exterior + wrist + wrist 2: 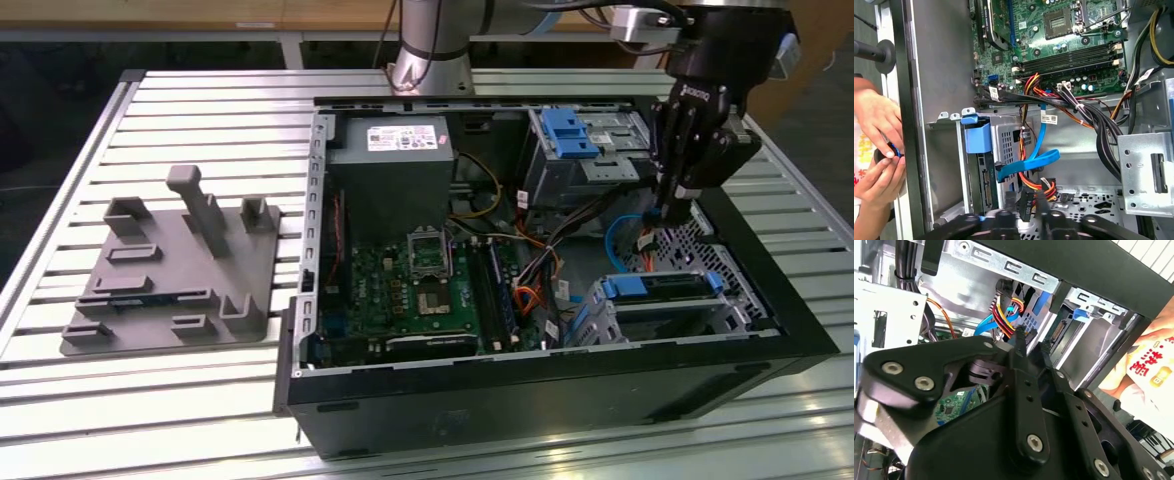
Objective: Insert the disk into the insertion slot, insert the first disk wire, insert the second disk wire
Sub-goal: 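Insert the first disk wire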
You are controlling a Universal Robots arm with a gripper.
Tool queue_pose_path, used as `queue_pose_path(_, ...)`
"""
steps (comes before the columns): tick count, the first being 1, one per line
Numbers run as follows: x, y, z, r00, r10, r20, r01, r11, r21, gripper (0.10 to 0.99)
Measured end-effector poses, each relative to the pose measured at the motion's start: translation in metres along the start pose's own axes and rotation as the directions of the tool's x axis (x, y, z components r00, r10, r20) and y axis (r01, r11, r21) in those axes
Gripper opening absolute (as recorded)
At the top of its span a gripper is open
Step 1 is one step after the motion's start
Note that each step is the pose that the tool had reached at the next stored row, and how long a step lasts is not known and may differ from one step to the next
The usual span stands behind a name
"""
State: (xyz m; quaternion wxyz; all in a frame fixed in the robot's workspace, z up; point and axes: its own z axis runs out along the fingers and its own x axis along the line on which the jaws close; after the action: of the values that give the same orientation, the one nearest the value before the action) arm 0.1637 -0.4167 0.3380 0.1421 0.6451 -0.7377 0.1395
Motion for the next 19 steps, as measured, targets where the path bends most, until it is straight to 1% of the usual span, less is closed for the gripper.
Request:
queue_pose_path(1, -0.0001, 0.0000, 0.0001, 1.0000, 0.000, -0.0011, 0.000, 1.0000, 0.000, 0.325)
queue_pose_path(2, -0.0002, 0.0000, 0.0003, 1.0000, 0.000, -0.0022, 0.000, 1.0000, 0.000, 0.259)
queue_pose_path(7, -0.0008, -0.0004, 0.0016, 1.0000, -0.002, -0.0075, 0.002, 1.0000, -0.003, 0.259)
queue_pose_path(12, -0.0019, -0.0033, 0.0033, 0.9999, -0.003, -0.0100, 0.003, 1.0000, -0.005, 0.259)
queue_pose_path(15, -0.0025, -0.0035, 0.0048, 0.9999, -0.003, -0.0117, 0.003, 1.0000, -0.006, 0.259)
queue_pose_path(19, -0.0038, -0.0034, 0.0048, 0.9999, -0.003, -0.0139, 0.003, 1.0000, -0.005, 0.259)
